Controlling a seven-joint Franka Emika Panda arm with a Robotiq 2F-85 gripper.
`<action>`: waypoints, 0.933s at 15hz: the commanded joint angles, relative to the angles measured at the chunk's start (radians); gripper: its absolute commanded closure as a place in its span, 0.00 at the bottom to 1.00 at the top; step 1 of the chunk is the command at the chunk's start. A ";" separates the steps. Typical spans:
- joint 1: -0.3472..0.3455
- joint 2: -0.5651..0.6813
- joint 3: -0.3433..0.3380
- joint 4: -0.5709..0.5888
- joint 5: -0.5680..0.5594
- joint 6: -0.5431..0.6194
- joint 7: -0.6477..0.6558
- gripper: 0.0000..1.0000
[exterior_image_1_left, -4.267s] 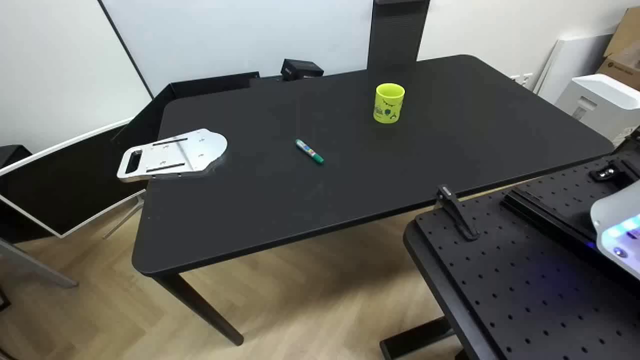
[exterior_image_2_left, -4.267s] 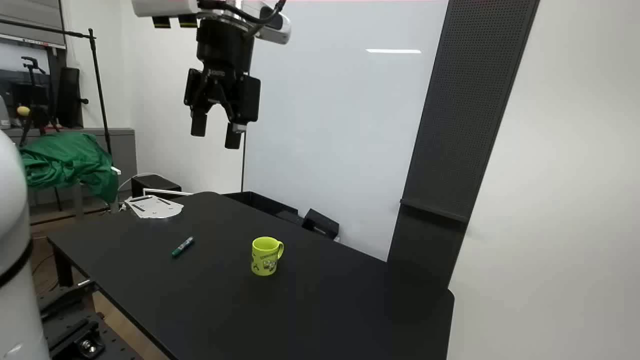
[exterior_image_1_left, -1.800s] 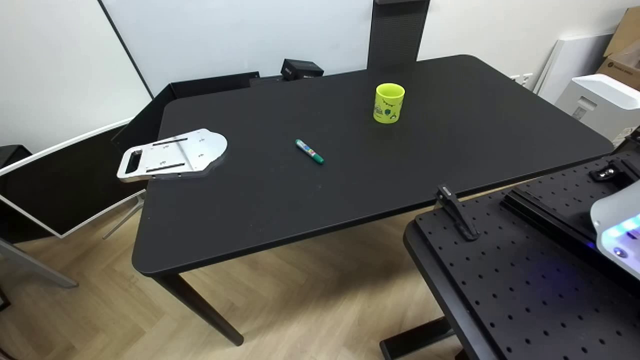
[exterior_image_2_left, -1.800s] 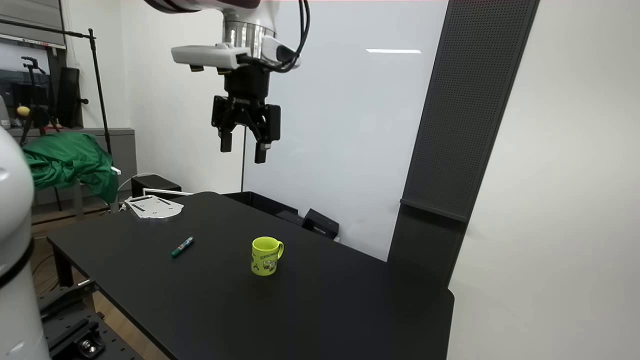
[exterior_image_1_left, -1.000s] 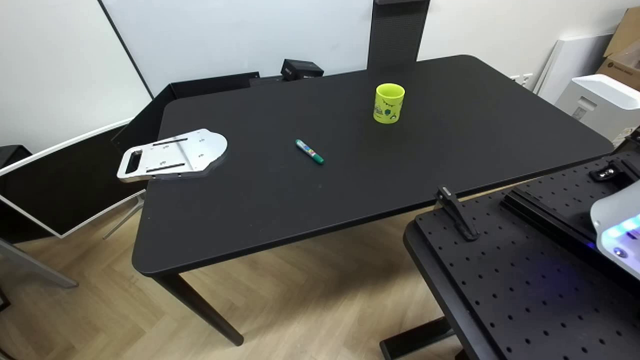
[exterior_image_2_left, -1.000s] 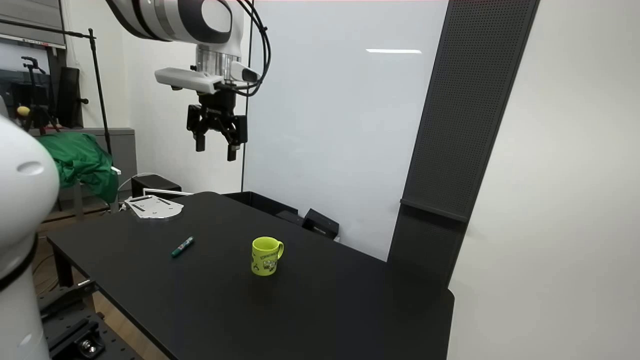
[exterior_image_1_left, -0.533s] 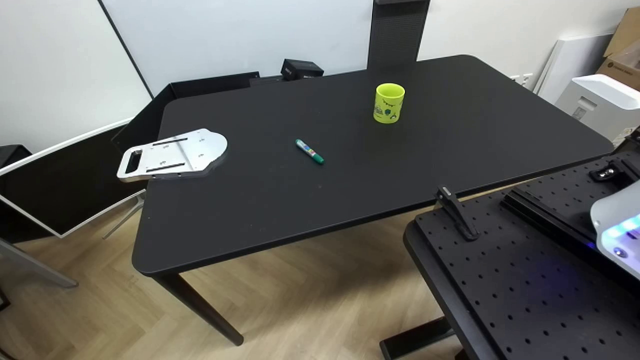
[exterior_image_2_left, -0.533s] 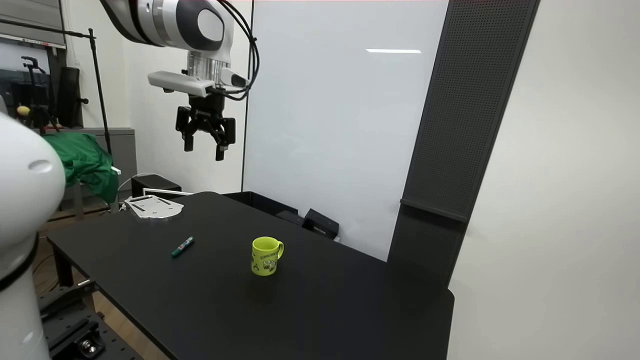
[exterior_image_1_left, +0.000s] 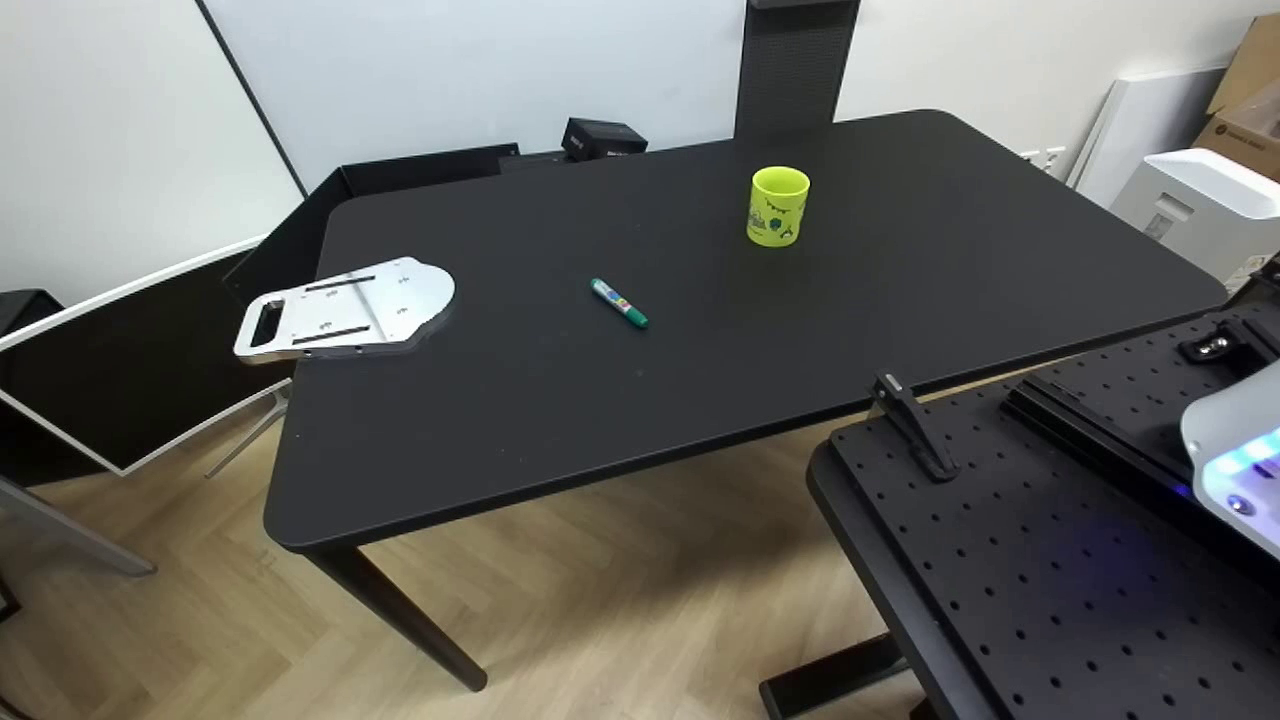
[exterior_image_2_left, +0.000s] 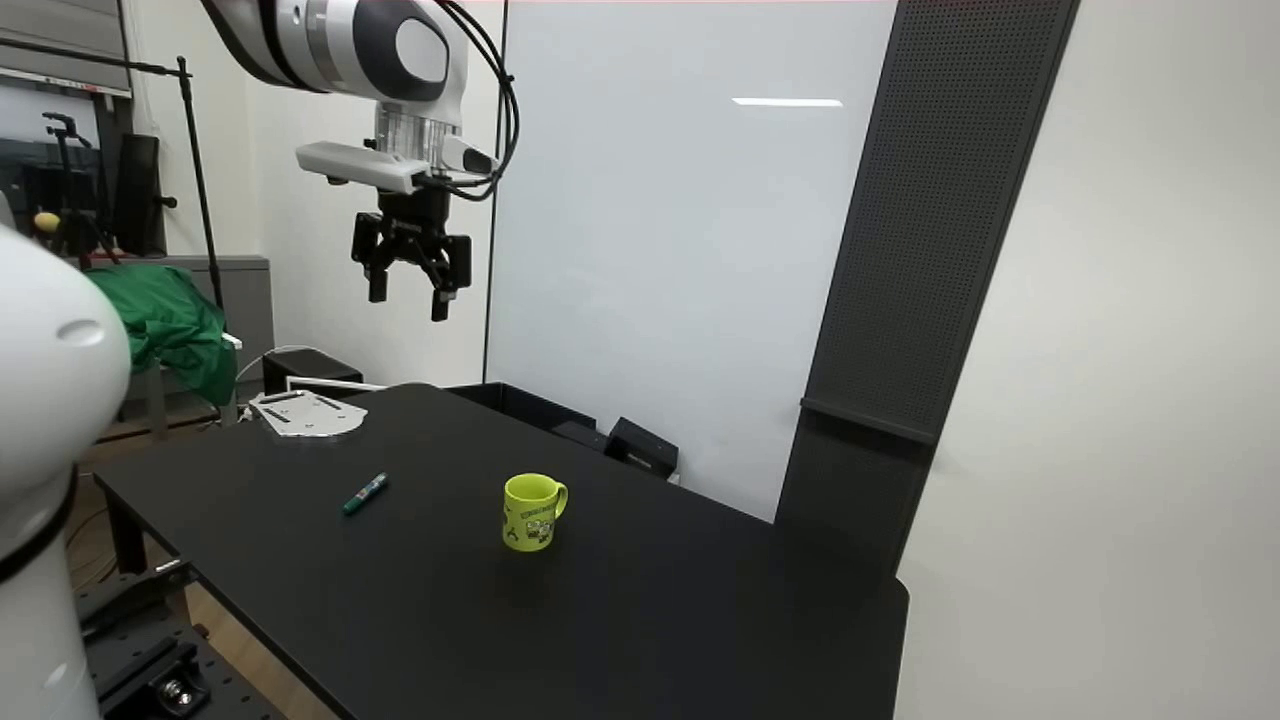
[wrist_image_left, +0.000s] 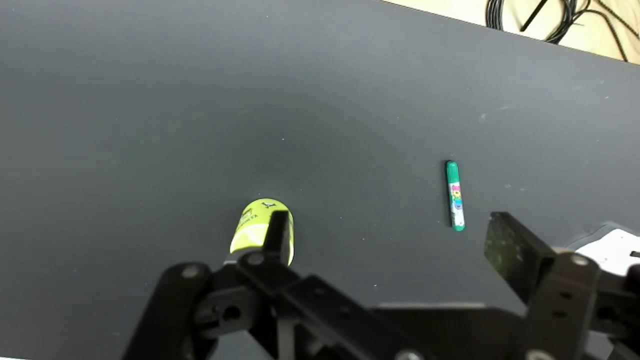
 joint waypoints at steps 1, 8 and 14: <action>0.003 0.000 -0.003 0.001 -0.001 -0.002 0.001 0.00; 0.014 0.166 0.043 0.093 -0.046 0.098 0.020 0.00; 0.056 0.413 0.094 0.260 -0.162 0.245 0.080 0.00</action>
